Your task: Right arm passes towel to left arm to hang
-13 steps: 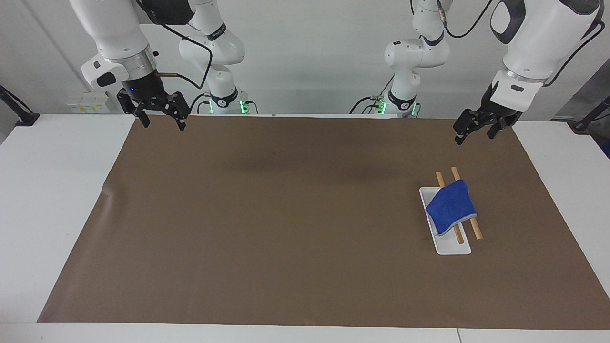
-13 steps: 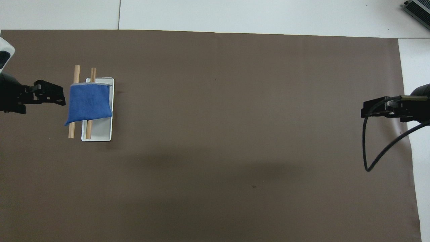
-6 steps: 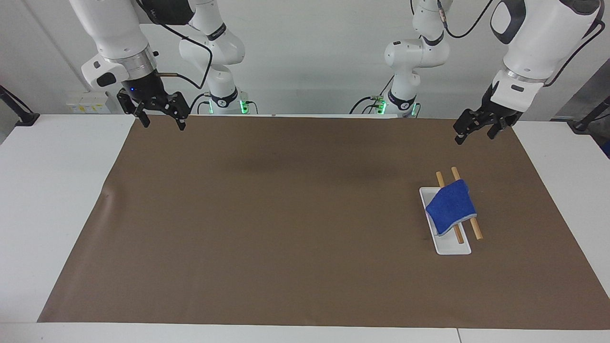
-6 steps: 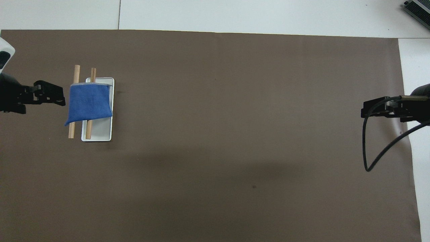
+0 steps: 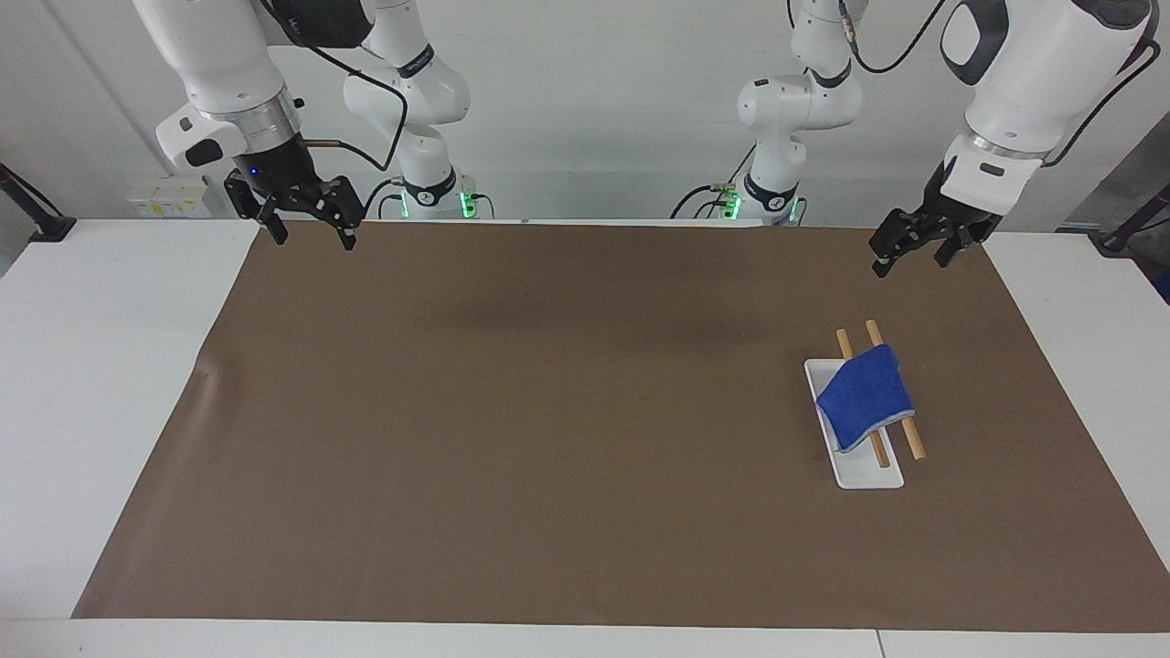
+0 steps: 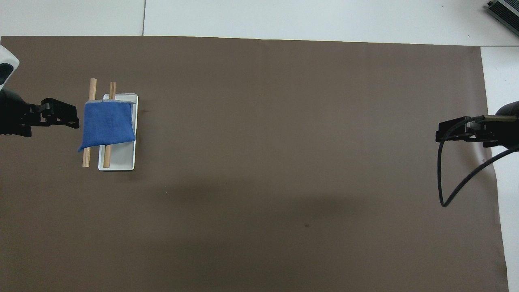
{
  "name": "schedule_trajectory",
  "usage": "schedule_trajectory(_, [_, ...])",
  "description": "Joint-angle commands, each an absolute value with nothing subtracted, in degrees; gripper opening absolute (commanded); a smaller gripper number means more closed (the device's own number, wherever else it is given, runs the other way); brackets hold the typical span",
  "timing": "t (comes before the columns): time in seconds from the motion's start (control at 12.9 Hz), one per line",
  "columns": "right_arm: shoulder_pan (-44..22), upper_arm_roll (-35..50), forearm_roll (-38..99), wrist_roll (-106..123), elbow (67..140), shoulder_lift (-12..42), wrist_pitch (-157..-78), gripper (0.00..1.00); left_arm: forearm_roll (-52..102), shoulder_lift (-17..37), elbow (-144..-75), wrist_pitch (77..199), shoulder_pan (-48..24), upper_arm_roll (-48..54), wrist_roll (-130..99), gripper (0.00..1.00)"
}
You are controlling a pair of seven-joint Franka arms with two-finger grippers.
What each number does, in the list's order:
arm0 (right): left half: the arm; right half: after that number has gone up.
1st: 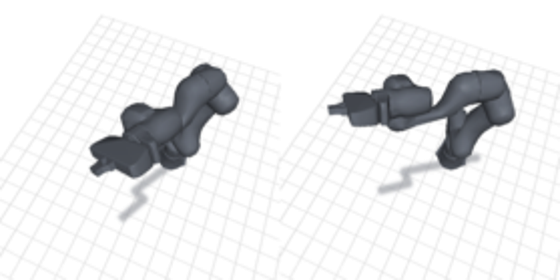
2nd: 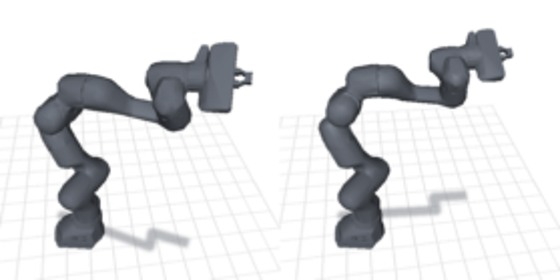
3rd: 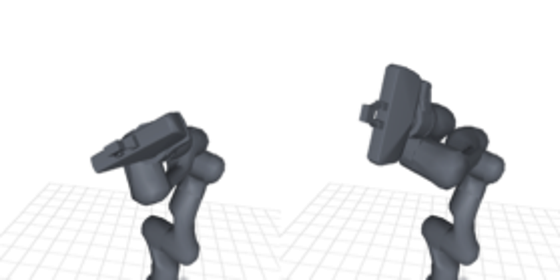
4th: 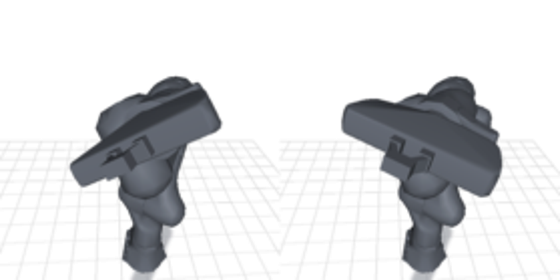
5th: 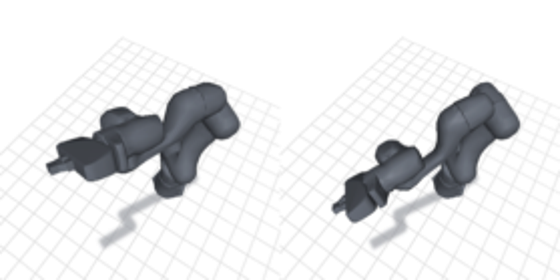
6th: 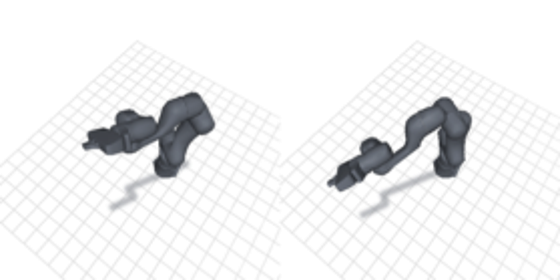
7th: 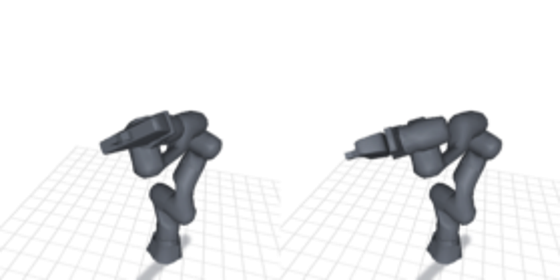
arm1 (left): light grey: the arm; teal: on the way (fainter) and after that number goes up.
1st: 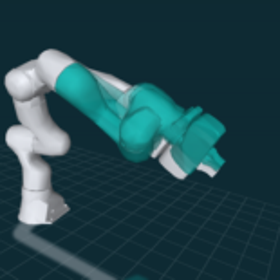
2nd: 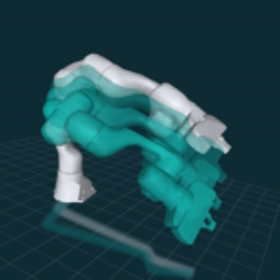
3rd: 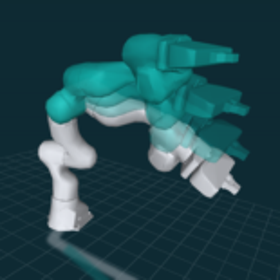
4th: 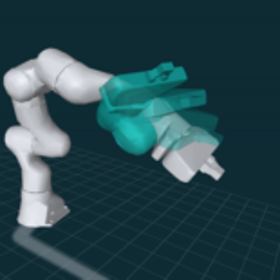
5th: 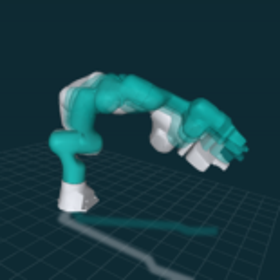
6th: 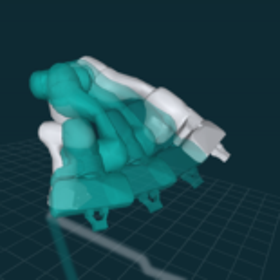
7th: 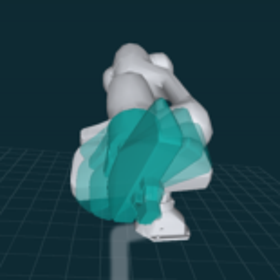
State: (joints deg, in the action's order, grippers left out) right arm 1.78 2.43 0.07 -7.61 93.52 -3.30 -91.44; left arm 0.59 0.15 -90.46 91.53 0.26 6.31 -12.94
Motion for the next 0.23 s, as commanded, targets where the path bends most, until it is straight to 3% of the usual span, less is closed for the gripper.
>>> schedule_trajectory(0.0, [2.0, 2.6, -0.2, -6.9, 94.1, -4.0, -90.8, 1.0, 1.2, -1.5, -92.5, 92.6, 0.1, 6.0, -12.2, 1.0])
schedule_trajectory(0.15, [2.0, 2.6, -0.1, -6.9, 94.2, -4.0, -90.8, 1.0, 1.2, -1.5, -92.5, 92.6, 0.1, 6.0, -12.2, 1.0])
